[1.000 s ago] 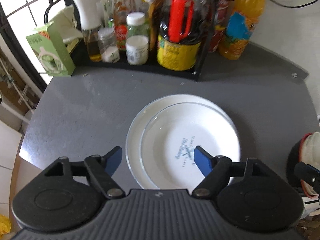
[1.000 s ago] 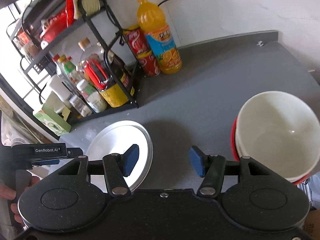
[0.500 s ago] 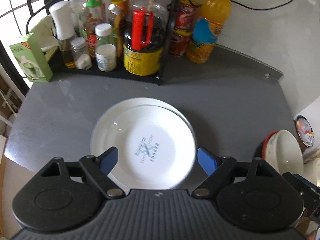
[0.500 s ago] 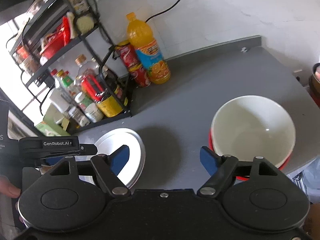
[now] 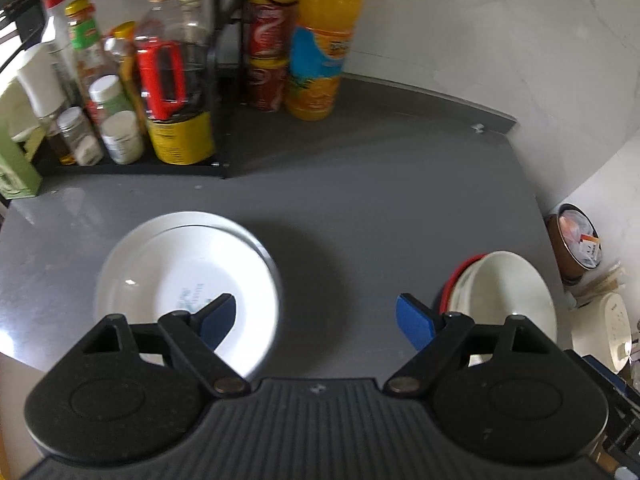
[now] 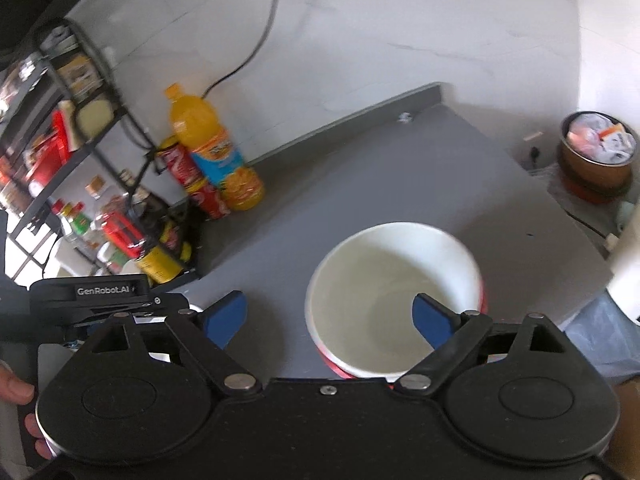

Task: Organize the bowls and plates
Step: 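Move both grippers to the rim of the red bowl holding nested bowls, then close both grippers on the rim of the red bowl stack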

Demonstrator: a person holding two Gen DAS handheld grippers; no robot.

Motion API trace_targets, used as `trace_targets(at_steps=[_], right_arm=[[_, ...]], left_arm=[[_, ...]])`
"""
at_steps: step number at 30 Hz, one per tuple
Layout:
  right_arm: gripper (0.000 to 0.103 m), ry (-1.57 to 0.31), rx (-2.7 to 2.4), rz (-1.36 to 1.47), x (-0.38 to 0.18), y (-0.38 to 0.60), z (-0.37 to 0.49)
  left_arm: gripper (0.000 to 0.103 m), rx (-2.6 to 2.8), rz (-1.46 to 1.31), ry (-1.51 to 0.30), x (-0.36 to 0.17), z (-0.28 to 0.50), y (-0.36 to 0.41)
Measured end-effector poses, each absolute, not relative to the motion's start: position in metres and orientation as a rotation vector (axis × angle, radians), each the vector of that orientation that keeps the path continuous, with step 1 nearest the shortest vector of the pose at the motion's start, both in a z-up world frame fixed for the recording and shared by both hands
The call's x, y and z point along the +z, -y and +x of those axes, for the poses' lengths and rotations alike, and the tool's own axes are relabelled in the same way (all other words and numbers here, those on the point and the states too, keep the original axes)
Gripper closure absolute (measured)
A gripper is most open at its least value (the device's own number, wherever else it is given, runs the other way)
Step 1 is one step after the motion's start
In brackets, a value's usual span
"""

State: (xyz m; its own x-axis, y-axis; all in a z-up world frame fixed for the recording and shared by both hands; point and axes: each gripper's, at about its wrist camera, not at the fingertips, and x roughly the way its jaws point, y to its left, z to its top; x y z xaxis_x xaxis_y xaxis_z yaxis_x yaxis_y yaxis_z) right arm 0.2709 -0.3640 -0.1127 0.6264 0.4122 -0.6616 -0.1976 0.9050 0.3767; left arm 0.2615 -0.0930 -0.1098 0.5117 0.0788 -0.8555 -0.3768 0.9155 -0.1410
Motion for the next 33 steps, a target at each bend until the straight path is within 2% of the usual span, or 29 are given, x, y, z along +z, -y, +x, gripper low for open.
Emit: trace_targets(at_steps=[22, 29, 33], right_arm=[[0.014, -0.969, 0.173, 0.392, -0.175, 0.438, 0.33], [0.021, -1.023, 0.165, 0.457, -0.2, 0.446, 0.345], [0.029, -1.084, 0.149, 0.459, -0.218, 0.445, 0.351]], left_arm=[[0.017, 0.12, -0.261, -1.107, -0.149, 0.353, 0.178], [0.018, 0.137, -0.21, -1.132, -0.166, 0.369, 0.188], [0.02, 0.124, -0.216, -1.179, -0.18, 0.376, 0.193]])
